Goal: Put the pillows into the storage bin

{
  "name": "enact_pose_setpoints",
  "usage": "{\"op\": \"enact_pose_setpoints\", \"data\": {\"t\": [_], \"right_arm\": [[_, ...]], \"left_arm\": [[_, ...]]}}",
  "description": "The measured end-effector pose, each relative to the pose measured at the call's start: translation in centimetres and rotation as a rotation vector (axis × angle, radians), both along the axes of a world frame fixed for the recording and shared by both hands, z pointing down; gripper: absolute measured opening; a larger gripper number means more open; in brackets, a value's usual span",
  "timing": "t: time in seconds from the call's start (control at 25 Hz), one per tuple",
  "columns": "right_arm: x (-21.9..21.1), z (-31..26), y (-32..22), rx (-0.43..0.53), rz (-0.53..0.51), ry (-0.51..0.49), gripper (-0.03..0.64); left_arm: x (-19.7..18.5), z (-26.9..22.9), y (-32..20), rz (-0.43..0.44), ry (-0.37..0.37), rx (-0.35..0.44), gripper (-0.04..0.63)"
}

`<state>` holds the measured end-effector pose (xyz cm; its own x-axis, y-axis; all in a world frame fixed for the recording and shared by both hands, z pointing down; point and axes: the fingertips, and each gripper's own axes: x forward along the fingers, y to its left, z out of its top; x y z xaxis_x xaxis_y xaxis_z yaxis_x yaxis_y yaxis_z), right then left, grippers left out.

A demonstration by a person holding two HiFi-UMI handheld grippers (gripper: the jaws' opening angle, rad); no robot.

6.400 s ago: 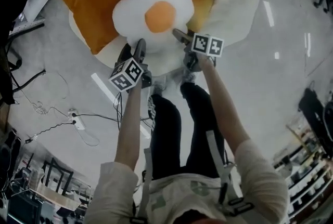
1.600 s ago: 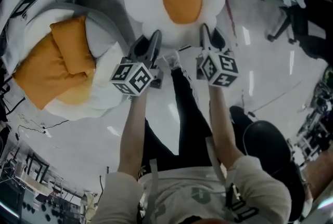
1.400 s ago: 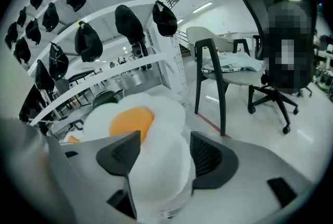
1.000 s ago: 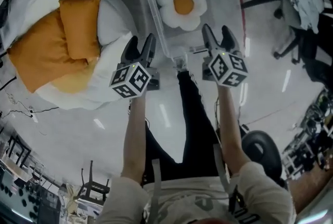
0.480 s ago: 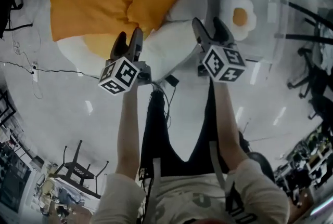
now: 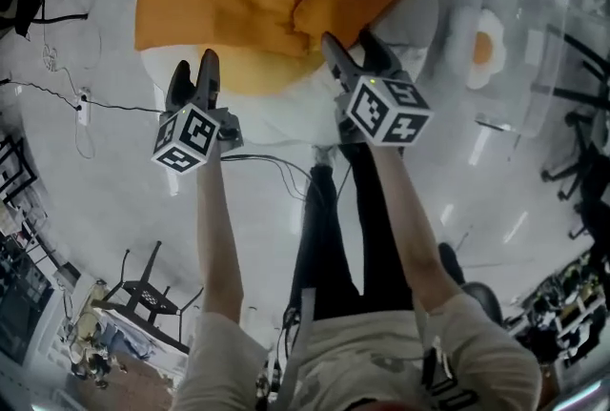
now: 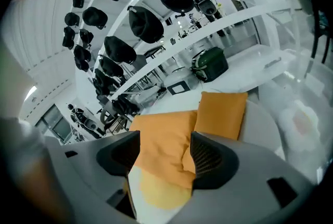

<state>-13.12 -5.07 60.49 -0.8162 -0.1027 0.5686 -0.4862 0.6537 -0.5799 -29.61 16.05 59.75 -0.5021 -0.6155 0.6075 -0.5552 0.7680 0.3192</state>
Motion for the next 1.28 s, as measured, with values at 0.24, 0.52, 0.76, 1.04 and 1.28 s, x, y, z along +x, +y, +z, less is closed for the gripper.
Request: {"op": "enact_pose_setpoints", "data": {"t": [0.24,0.52,0.76,1.04,1.28], "right_arm": [[-3.8,3.9,1.1,-0.106,-0.002,0.039,0.276],[-10.4,13.3,3.8,-0.168,0.024,0.139,0.276],[-14.1,23.0,6.8,-0.054,-0.048,0.325,0.276],[-16.5,28.5,5.7,-0.048,-0.07,0.398,0.228],[-16.8,24.2,6.1,0.031,-0.056,0.354,0.014]], "left_arm": [[-5.0,3.0,3.4,-0.044,-0.058,-0.112,0.27],[-12.9,11.0,5.5,-0.047,-0.048,-0.268,0.27],[-18.2,18.1,8.3,-0.079,-0.027,-0.334,0.27],[-20.4,22.6,6.3,0.092,-0.027,-0.354,0.24],[-19.6,18.7,5.3,0.092,-0.182,-0.313,0.012]]}}
